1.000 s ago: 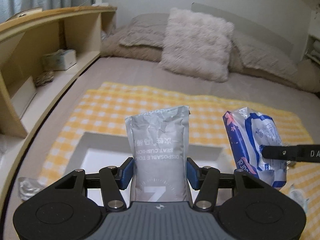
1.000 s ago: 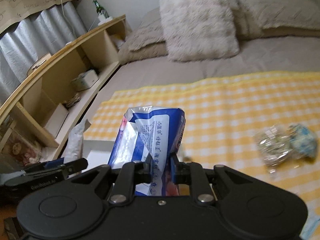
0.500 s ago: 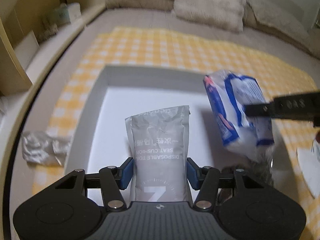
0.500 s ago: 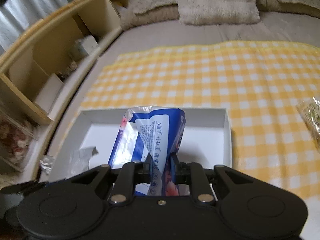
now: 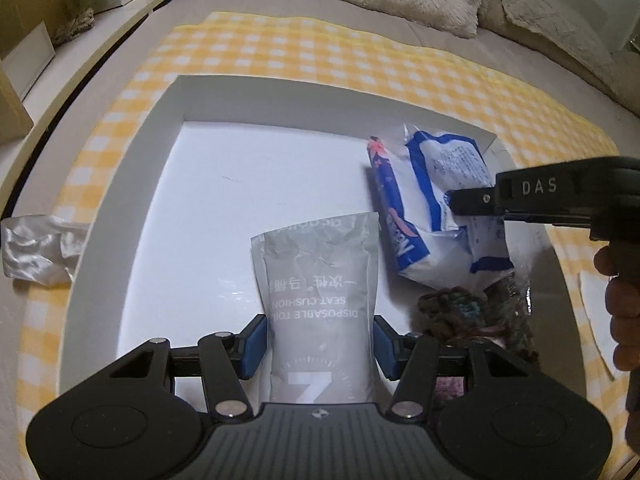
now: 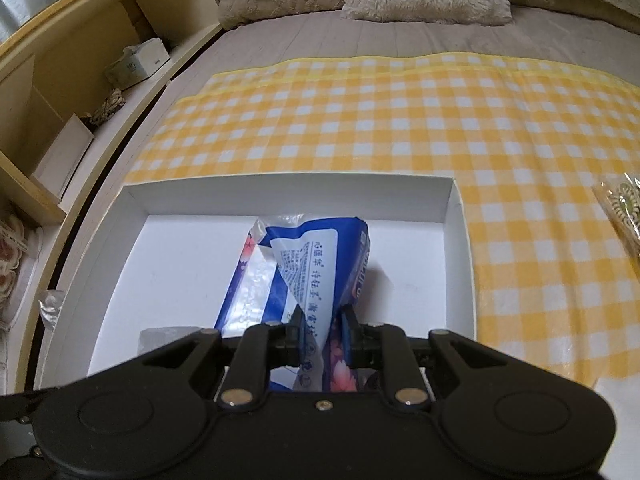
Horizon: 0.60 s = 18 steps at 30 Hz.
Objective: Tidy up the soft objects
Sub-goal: 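Lower the grey pouch and wipe pack into the box and open both tools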
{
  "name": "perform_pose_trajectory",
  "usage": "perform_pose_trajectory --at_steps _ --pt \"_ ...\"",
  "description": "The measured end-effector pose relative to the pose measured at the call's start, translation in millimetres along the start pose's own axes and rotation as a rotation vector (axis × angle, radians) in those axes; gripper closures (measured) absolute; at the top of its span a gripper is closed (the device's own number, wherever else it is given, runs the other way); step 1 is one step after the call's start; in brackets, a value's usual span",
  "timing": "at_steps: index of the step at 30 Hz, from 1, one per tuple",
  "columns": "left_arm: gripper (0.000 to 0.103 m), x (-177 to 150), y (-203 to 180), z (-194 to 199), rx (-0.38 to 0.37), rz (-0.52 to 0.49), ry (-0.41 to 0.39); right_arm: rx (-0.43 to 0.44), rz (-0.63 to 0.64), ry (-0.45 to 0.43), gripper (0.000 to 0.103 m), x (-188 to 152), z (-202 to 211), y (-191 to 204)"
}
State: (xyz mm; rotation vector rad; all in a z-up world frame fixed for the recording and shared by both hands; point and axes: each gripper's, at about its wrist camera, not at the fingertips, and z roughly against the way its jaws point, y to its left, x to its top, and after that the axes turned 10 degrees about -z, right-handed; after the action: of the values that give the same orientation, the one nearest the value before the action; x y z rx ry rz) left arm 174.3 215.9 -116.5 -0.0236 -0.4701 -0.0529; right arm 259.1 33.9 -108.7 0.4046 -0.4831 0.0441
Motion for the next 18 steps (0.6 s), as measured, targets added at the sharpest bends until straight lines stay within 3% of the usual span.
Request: perform_pose_trajectory --at_steps 7,12,18 --pt "0.047 2.9 -8.9 2.1 0.017 -0.007 0.002 0.055 -0.047 -0.033 0.085 7.0 0.0 -0.7" --pt "0.047 3.5 -8.3 0.3 0.029 0.005 0.008 0.028 -0.068 -0.005 0.084 3.1 -8.8 -2.6" --pt "0.047 7.4 -16.3 -2.8 0.043 -0.037 0.016 -0.053 0.051 -0.026 0.083 -3.3 -3.5 4.1"
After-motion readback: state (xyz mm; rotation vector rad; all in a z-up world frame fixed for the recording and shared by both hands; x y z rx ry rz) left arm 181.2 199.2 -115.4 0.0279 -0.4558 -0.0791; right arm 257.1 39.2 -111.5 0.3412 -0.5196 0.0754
